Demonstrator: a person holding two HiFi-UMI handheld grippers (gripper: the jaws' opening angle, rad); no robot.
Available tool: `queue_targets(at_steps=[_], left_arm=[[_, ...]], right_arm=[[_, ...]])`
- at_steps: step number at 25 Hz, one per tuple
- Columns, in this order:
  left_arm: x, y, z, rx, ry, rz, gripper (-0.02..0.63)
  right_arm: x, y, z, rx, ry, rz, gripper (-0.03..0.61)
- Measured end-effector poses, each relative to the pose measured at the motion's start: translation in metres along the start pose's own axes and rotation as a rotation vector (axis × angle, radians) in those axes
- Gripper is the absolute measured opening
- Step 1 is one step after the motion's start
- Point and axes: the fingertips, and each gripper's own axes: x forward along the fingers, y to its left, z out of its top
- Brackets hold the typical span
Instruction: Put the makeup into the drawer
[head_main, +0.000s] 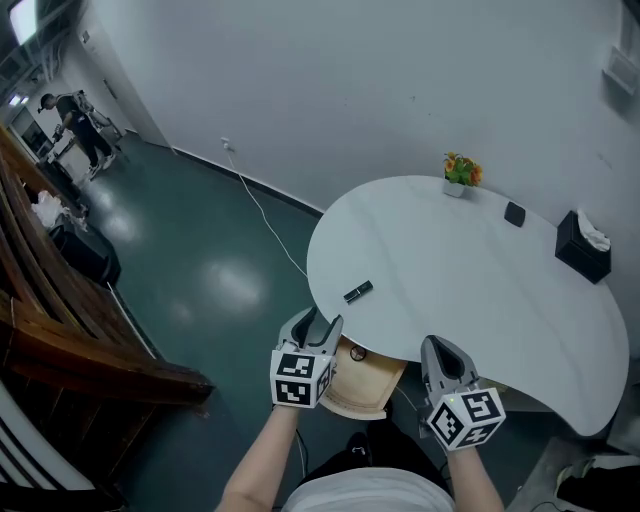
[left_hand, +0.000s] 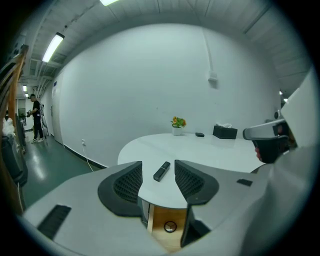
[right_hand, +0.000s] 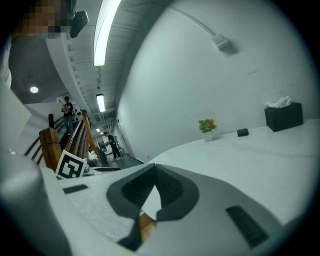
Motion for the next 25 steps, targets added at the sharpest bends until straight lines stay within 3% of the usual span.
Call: queue_targets(at_steps=[16, 25], left_arm=[[0.073, -0.011, -0.017, 0.084, 0.135, -0.061, 0.207], [0.111, -0.019, -0.026, 0.177, 0.220, -0.107, 0.215]], right_arm=[[0.017, -0.034, -0.003, 0.039, 0.032, -0.023, 0.002], [0.022, -0.052, -0.002, 0.058, 0.038, -0.041, 0.002]])
